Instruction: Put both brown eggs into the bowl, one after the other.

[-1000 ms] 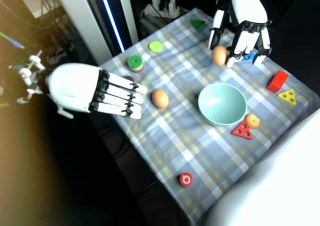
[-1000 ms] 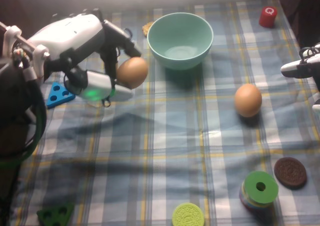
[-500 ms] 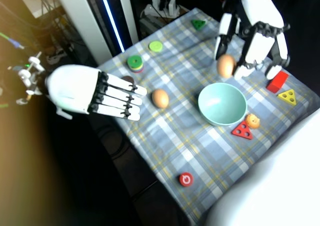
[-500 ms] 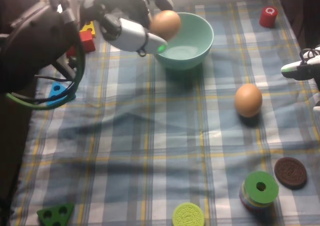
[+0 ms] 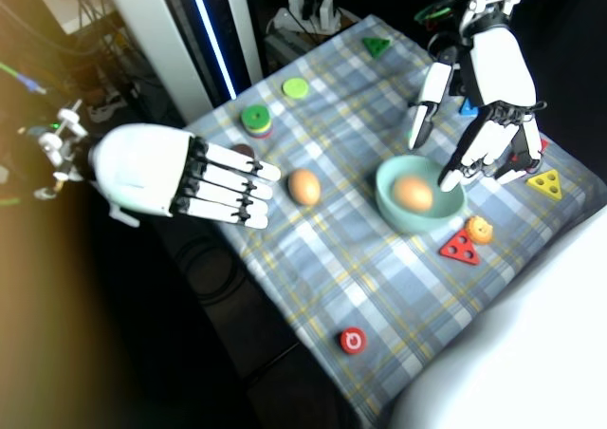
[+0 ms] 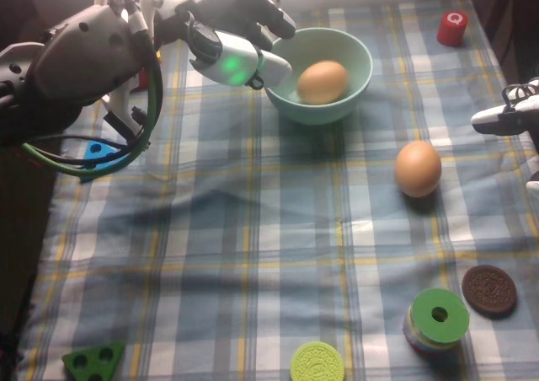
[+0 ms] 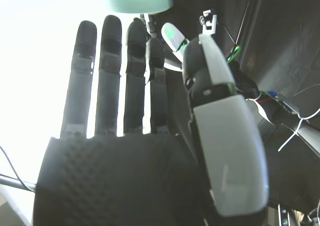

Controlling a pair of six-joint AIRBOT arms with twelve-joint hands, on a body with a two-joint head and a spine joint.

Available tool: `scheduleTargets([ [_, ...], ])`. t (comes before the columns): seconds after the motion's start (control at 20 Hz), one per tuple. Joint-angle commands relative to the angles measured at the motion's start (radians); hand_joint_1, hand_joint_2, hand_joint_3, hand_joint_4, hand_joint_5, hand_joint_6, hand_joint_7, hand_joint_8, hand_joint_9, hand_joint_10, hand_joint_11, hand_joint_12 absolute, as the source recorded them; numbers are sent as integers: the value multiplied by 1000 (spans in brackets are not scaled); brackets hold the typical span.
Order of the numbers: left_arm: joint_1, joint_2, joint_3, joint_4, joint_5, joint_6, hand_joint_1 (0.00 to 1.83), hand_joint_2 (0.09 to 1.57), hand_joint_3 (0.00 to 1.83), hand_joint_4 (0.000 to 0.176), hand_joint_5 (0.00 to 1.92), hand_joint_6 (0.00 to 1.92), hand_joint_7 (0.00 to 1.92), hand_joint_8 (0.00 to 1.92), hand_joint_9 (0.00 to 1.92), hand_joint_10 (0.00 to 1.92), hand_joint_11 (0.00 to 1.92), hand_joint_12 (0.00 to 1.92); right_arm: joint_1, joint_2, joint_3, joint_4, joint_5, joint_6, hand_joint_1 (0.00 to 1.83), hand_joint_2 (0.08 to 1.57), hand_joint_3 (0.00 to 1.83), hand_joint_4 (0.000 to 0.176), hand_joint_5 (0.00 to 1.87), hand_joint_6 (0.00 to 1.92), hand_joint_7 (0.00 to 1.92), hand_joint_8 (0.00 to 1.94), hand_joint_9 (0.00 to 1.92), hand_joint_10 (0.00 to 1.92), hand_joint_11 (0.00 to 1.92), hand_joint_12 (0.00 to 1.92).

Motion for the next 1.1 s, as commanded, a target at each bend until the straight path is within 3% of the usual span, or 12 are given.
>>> scheduleTargets([
  [0.0,-3,-1,-1,8,-84,-5,878,1083,3,86,777,3,863,0,709,11,0,840,8,2,5,28,118,6,889,1258,1,0,595,3,826,7,775,8,529,203],
  [0.1,3,9,-19,17,-104,-4,894,1060,0,76,788,3,847,2,713,8,17,873,8,1,5,27,118,6,919,1252,0,0,598,2,829,5,778,6,528,205],
  [0.15,5,16,-34,25,-119,-4,908,1056,0,101,734,0,820,0,702,2,3,871,8,1,5,27,118,6,925,1259,1,0,596,1,826,3,771,2,527,205],
  [0.2,8,34,-64,39,-153,-4,982,998,0,92,703,0,842,4,759,17,32,953,8,1,5,27,118,6,912,1261,2,0,595,0,823,1,763,0,528,207],
  [0.3,31,71,-120,79,-226,-52,942,989,0,139,531,0,671,0,609,0,4,830,8,-2,5,27,118,6,918,1259,0,0,598,1,819,0,764,1,534,213],
  [0.4,72,129,-181,151,-331,-206,871,975,0,122,392,0,515,0,474,0,0,739,16,-6,6,27,117,6,841,1262,2,0,585,0,806,0,746,0,505,213],
  [0.5,115,195,-240,232,-440,-376,789,955,0,138,278,2,333,0,353,0,0,662,30,-14,15,25,113,6,858,1218,0,0,567,0,766,0,705,0,469,199],
  [0.65,189,282,-310,309,-583,-566,741,931,0,167,251,1,273,3,326,4,0,882,87,-33,34,-13,68,6,936,1123,0,0,542,0,692,0,629,0,446,131],
  [0.75,254,331,-347,339,-671,-679,735,930,0,139,294,5,303,7,299,12,0,859,139,-52,51,-56,12,6,1064,1062,0,0,552,1,633,0,601,1,460,102],
  [0.85,327,377,-380,353,-755,-780,830,913,0,143,283,0,328,7,349,23,0,982,191,-71,72,-103,-49,10,1078,1050,0,0,542,0,611,0,596,0,501,110],
  [0.95,379,406,-403,340,-815,-829,945,885,0,135,284,1,325,6,315,10,0,800,234,-91,95,-151,-105,31,1041,1047,0,1,562,7,643,10,619,8,542,124],
  [1.05,411,415,-405,336,-842,-875,911,897,1,114,291,1,302,2,304,3,0,793,255,-106,115,-181,-144,48,956,1059,0,22,534,0,650,3,671,8,560,234],
])
